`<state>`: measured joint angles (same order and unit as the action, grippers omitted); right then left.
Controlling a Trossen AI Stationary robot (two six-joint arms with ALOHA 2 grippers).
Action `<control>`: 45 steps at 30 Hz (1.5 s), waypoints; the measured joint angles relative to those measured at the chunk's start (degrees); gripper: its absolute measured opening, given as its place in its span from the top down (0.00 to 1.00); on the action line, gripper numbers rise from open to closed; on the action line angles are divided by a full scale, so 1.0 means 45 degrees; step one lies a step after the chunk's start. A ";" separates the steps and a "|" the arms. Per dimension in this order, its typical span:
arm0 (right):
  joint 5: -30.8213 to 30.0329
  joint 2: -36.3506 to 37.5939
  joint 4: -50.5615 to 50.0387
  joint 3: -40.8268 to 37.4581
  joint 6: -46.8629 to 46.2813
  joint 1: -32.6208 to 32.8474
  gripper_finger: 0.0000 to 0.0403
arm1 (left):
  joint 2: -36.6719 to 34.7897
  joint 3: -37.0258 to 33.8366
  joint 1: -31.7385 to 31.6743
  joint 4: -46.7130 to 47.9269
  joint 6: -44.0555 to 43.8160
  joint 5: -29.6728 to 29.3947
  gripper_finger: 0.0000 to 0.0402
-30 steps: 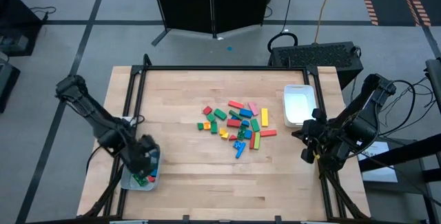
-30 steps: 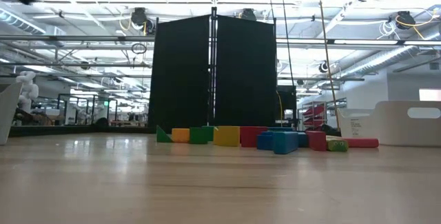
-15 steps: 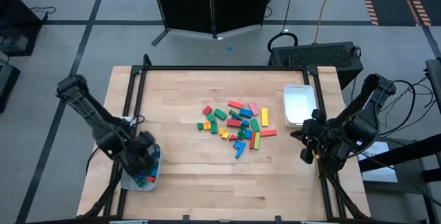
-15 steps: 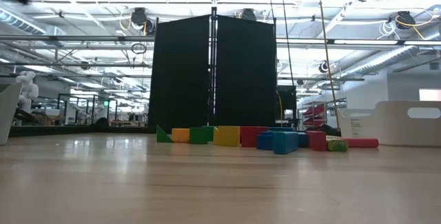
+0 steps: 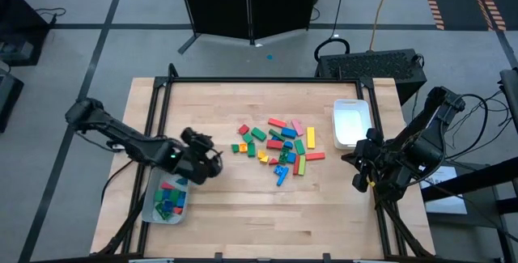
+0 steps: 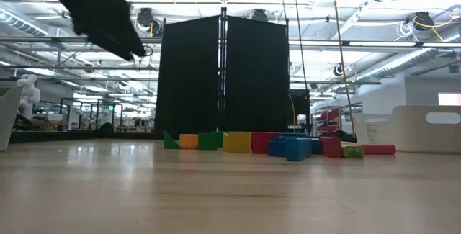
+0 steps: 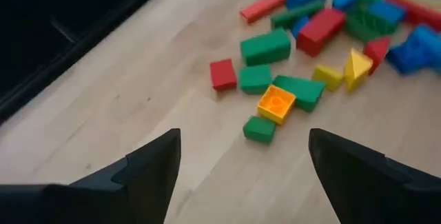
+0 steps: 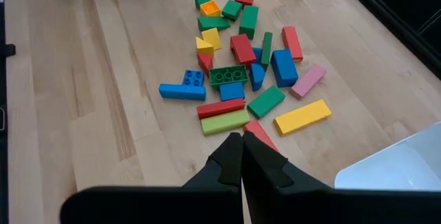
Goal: Sort blocks by size
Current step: Put the green triangle block into the gray bin
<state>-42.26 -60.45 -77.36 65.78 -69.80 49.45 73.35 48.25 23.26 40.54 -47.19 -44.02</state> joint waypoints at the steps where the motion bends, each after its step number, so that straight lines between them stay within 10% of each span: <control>1: 0.0000 0.0000 -0.0004 0.0000 0.0000 0.0000 1.00 | 0.0316 0.0000 -0.0221 -0.0356 0.0614 0.0201 0.21; 29: 0.0135 0.0000 -0.1065 0.0000 0.0034 0.0000 1.00 | 0.4663 -0.0915 -0.5573 -0.5975 0.7347 0.7157 0.23; 42: 0.0126 0.0000 -0.1753 0.0000 0.0017 -0.0005 1.00 | 0.4666 -0.0917 -0.5759 -0.6535 0.6484 0.7521 0.94; 45: 0.0126 0.0000 -0.1753 0.0000 0.0035 -0.0004 1.00 | 0.4662 -0.0918 -0.5677 -0.6228 0.5930 0.7989 0.98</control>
<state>-41.69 -60.45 -85.25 65.78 -69.64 49.43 94.32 44.12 -2.28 12.51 -20.51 -8.07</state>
